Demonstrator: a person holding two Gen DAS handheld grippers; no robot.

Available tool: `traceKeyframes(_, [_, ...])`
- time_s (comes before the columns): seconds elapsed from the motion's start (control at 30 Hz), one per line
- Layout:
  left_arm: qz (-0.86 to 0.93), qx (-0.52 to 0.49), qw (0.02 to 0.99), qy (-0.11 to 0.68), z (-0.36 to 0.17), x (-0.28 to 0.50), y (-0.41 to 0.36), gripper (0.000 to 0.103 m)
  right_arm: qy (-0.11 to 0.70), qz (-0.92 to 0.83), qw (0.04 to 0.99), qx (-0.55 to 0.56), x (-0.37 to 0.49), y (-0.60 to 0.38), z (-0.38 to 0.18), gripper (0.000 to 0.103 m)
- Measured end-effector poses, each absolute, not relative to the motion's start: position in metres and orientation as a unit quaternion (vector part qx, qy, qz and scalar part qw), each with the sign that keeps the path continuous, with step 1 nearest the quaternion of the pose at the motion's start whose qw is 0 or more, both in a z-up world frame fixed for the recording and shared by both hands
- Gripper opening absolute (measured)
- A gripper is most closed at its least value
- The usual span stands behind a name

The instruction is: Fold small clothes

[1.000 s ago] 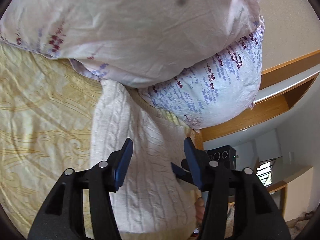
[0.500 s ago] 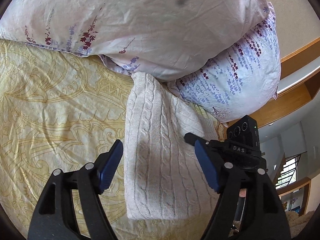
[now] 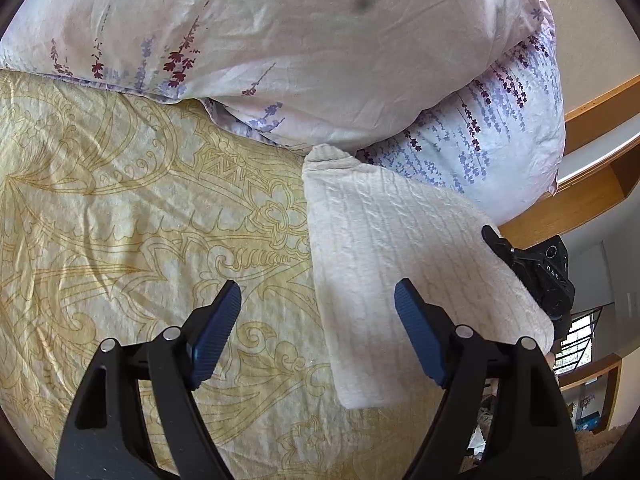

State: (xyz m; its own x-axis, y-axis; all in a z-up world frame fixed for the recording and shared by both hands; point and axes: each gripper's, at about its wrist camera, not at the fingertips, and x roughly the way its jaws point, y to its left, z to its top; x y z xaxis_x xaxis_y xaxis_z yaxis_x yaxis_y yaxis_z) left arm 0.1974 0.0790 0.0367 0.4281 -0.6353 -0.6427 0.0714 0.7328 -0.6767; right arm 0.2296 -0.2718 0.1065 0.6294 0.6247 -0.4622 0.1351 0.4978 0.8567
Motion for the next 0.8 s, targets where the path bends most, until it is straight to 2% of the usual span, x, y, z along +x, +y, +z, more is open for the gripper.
traceKeyframes(0.23, [-0.235, -0.276, 0.788, 0.498, 0.035, 0.199, 0.067, 0.079, 0.382, 0.107, 0.804, 0.443, 0.217, -0.324, 0.123, 0.015])
traceKeyframes(0.43, [-0.245, -0.261, 0.782, 0.511, 0.03, 0.198, 0.057, 0.079, 0.458, 0.062, 0.799, 0.385, 0.226, -0.343, 0.079, 0.015])
traceKeyframes(0.6, [-0.263, -0.235, 0.786, 0.508, 0.033, 0.194, 0.045, 0.082, 0.434, 0.09, 0.837, 0.321, 0.23, -0.338, 0.097, 0.015])
traceKeyframes(0.67, [-0.27, -0.226, 0.788, 0.505, 0.033, 0.192, 0.039, 0.082, 0.468, 0.067, 0.838, 0.274, 0.239, -0.335, 0.085, 0.015])
traceKeyframes(0.77, [-0.275, -0.187, 0.8, 0.499, 0.037, 0.185, 0.026, 0.084, 0.519, 0.035, 0.799, 0.302, 0.238, -0.346, 0.052, 0.018])
traceKeyframes(0.8, [-0.276, -0.171, 0.807, 0.494, 0.04, 0.182, 0.023, 0.086, 0.515, 0.032, 0.796, 0.315, 0.233, -0.35, 0.052, 0.022])
